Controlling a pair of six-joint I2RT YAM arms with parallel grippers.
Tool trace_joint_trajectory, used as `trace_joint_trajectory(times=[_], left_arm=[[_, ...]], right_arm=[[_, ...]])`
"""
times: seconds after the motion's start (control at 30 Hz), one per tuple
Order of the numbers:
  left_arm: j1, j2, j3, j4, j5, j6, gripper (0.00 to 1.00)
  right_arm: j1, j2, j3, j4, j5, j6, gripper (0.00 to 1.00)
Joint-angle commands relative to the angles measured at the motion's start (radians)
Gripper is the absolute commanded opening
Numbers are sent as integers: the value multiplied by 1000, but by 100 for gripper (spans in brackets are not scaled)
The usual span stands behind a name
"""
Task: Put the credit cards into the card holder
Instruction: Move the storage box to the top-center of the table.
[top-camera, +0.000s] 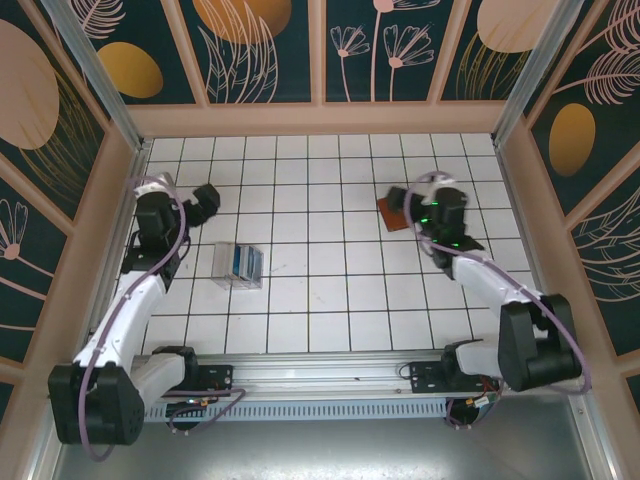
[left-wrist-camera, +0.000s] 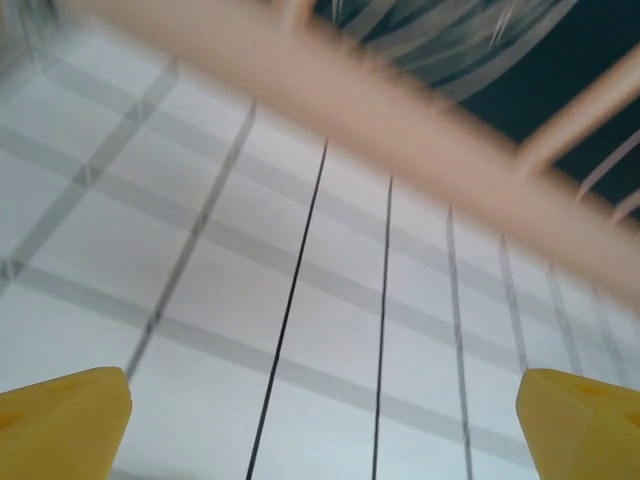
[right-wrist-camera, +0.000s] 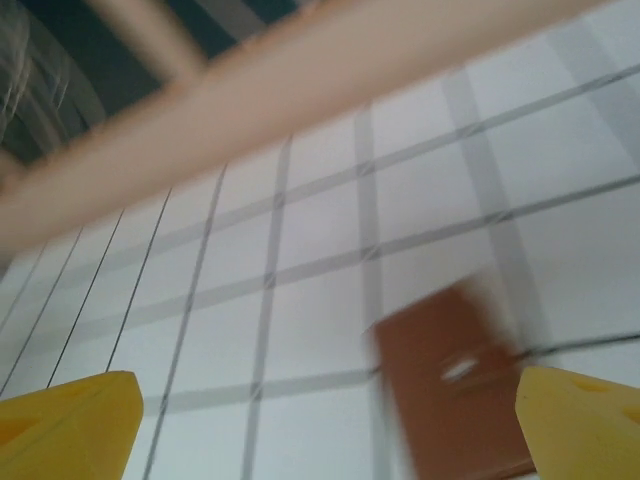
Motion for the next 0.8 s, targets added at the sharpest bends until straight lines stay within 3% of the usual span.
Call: trace_joint_trajectory(times=[0.0, 0.27, 0.37, 0.47, 0.57, 0.7, 0.77], left_arm=[[3, 105, 54, -432, 140, 19, 99], [4, 146, 108, -593, 1, 45, 98], [3, 169, 97, -597, 4, 48, 87], [3, 212, 96, -609, -6, 41, 64], [2, 230, 81, -577, 18, 31, 48], [3, 294, 77, -548, 86, 55, 45], [3, 328, 75, -540, 92, 54, 37]], right_arm=[[104, -4, 8, -182, -56, -4, 95], [169, -36, -51, -195, -100, 18, 94], [169, -31, -43, -217, -103, 1, 94], [169, -32, -33, -229, -100, -3, 94], [169, -18, -18, -233, -114, -7, 94], [169, 2, -3, -240, -121, -4, 93], [170, 10, 1, -229, -131, 0, 93]])
